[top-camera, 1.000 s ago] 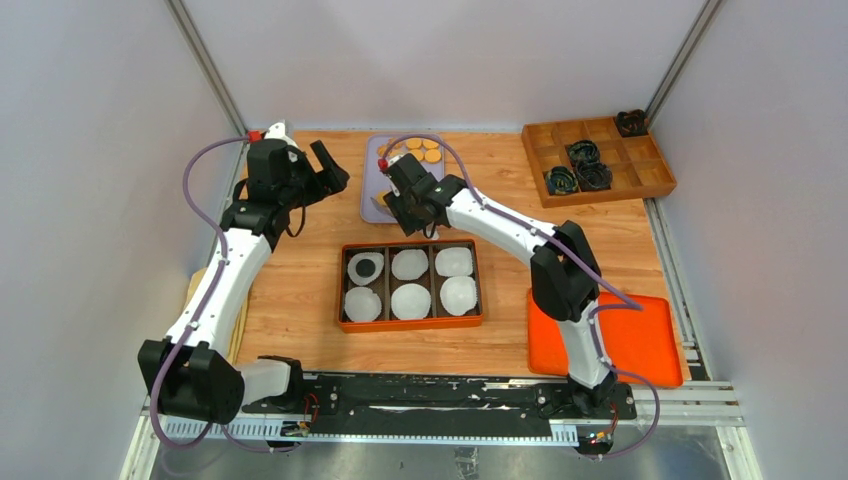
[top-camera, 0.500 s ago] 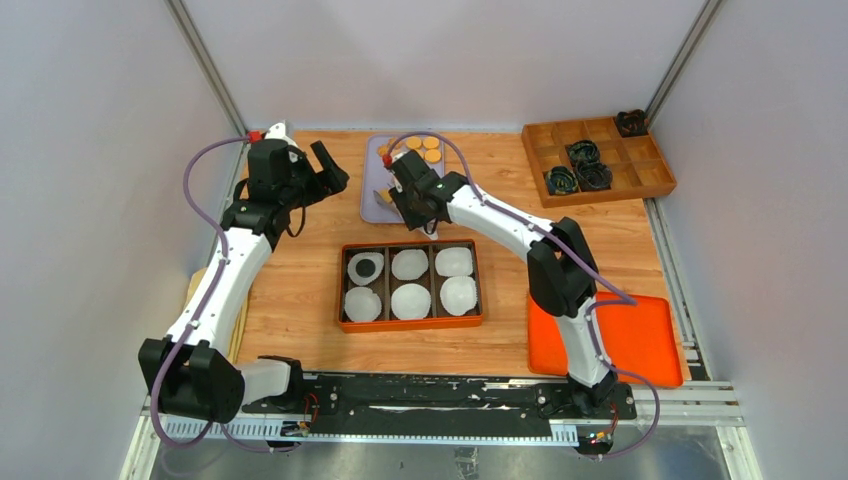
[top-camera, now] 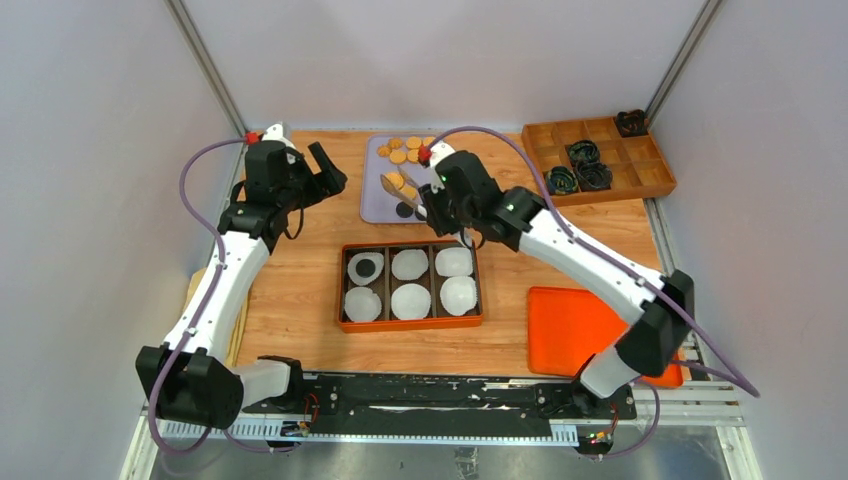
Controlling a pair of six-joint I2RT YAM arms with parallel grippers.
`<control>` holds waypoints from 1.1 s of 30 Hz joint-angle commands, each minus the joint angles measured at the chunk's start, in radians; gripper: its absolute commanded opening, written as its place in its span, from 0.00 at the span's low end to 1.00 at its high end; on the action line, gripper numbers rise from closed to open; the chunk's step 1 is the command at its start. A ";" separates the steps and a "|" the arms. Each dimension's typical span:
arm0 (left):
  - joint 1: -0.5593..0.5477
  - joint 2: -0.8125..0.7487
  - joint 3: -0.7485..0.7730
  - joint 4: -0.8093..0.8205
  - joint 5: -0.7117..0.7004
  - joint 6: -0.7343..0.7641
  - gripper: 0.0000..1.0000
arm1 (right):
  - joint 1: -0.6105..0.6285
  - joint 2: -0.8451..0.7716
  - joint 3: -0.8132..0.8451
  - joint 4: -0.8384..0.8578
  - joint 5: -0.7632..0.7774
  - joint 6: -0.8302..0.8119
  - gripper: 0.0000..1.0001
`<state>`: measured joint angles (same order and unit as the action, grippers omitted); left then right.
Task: Pack the cookies
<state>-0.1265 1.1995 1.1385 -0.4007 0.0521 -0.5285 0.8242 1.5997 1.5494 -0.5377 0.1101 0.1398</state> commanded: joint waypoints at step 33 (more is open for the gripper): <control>0.002 -0.033 0.002 0.043 0.090 -0.010 0.91 | 0.234 -0.189 -0.287 -0.164 0.119 0.162 0.44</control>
<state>-0.1265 1.1976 1.1385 -0.3965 0.0971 -0.5377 1.0492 1.4387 1.2217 -0.6769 0.2077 0.2821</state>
